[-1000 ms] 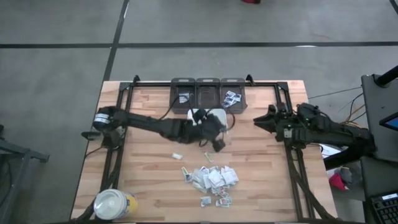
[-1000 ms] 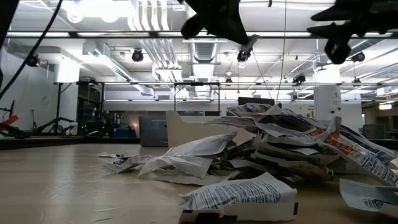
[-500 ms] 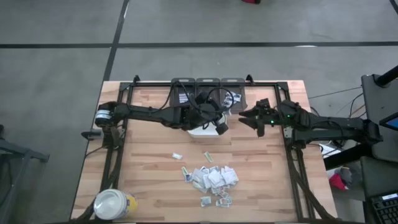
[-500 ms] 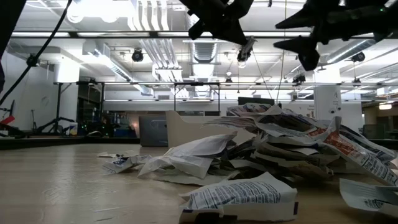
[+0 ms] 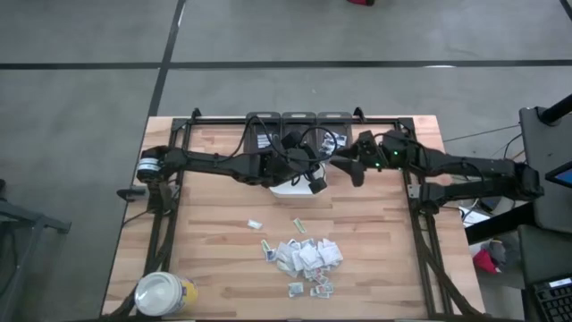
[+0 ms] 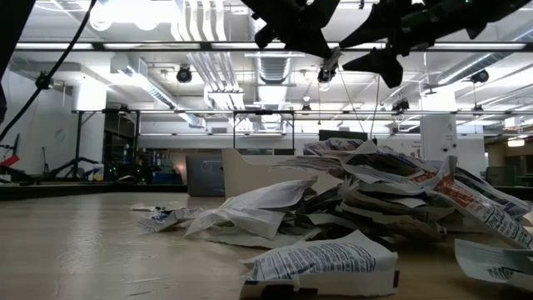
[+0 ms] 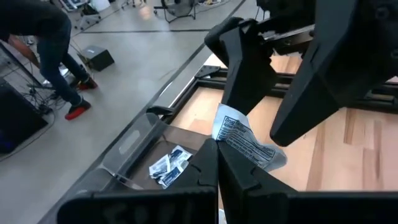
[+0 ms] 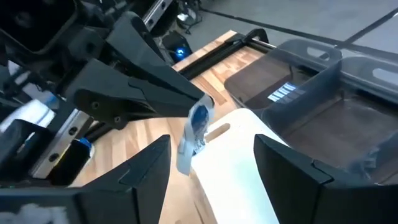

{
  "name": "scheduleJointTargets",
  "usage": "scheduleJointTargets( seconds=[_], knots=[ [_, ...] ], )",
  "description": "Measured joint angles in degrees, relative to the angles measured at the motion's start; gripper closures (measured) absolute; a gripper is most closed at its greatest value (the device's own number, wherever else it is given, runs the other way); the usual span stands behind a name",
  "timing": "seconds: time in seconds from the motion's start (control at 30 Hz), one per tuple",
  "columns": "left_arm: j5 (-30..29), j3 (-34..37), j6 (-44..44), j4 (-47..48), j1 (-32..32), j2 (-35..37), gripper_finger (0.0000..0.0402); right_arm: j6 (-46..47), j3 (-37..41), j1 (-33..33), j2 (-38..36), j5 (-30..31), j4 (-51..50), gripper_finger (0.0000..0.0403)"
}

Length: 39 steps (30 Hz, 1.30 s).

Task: Pick & Place First Aid Supplies
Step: Put the white alcohol pad into the right black bin

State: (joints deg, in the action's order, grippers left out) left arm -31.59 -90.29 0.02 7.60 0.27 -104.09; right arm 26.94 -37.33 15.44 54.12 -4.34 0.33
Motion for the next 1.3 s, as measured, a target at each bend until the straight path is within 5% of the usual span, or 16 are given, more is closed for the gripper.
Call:
scheduleJointTargets(
  seconds=[0.73,1.3],
  knots=[
    [-1.0,0.2,0.1,-1.1,-0.7,0.0,0.0401,-1.5,-5.5,0.8,6.2,0.3,-3.1,0.0165],
    [-0.9,0.0,0.1,-1.2,-0.8,0.1,0.0402,-1.6,-5.5,1.1,6.7,0.0,-3.6,0.0291]
  ],
)
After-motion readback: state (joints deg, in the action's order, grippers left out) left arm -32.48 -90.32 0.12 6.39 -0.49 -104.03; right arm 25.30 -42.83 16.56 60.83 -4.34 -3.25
